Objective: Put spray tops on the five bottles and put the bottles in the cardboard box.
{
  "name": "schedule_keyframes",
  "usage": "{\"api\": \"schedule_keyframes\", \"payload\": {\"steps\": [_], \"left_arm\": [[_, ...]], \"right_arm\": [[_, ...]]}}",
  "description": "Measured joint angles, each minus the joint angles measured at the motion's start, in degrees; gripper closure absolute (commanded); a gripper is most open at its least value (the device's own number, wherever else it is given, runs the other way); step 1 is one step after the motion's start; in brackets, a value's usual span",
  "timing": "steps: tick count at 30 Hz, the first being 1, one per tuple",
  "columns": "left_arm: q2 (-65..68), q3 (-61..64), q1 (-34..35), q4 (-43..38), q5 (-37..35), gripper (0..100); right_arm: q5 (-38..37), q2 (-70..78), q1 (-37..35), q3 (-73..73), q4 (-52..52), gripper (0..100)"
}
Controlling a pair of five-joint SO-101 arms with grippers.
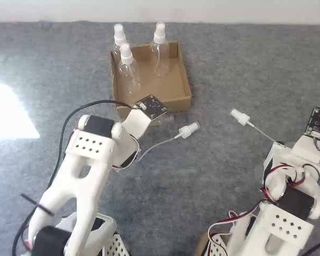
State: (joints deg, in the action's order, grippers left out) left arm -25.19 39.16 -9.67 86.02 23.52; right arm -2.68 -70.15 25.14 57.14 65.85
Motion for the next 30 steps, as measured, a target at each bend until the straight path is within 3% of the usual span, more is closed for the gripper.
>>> {"api": "schedule_keyframes", "payload": {"steps": [5,13,19,30], "left_arm": [[-2.4,0.1,-1.0,-0.6,0.0,98],[2.4,-2.6,-4.0,-6.8,0.1,77],[10.5,-8.6,-5.0,-12.2,-4.8,77],[30.6,-24.0,-12.6,-13.1,-5.0,77]], "right_arm": [[0.0,0.0,0.0,0.0,0.0,85.1],[0.0,0.0,0.0,0.0,0.0,85.1],[0.0,0.0,0.0,0.0,0.0,85.1],[0.0,0.0,0.0,0.0,0.0,85.1]]}}
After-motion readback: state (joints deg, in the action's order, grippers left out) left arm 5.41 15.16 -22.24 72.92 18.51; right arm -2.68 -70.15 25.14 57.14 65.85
